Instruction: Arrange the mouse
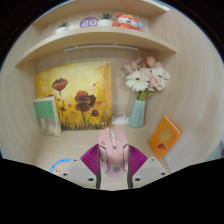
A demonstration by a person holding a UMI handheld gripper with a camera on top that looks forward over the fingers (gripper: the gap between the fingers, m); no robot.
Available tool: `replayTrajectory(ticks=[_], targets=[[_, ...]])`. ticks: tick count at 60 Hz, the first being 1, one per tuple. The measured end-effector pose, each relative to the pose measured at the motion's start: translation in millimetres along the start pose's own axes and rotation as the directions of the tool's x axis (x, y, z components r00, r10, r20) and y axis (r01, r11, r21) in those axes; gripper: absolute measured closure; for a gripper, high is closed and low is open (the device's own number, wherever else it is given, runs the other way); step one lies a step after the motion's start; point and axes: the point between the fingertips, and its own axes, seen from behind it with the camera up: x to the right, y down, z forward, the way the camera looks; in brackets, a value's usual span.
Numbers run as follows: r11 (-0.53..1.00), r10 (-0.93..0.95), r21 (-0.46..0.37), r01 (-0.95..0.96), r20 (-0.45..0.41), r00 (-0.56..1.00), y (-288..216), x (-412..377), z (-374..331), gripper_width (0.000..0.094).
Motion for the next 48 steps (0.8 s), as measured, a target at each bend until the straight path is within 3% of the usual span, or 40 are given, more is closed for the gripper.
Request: replayTrajectory(ticks=[5, 12, 17, 31, 48], targets=[[0.996, -0.011, 0.091, 0.009, 0.018, 1.0, -46, -34, -17, 0.0577], [0.992, -0.03, 0.124, 0.02, 0.078, 0.996, -61, -95, -20, 0.0577], [0.997, -0.049, 0.07, 0.041, 0.125, 0.991, -36, -138, -8, 0.0578], [0.978, -0.052, -0.191, 0.08, 0.143, 0.988, 126, -189, 46, 0.0582], [0.947, -0.1, -0.286, 0.144, 0.162, 0.982, 207, -199, 65, 0.0557]])
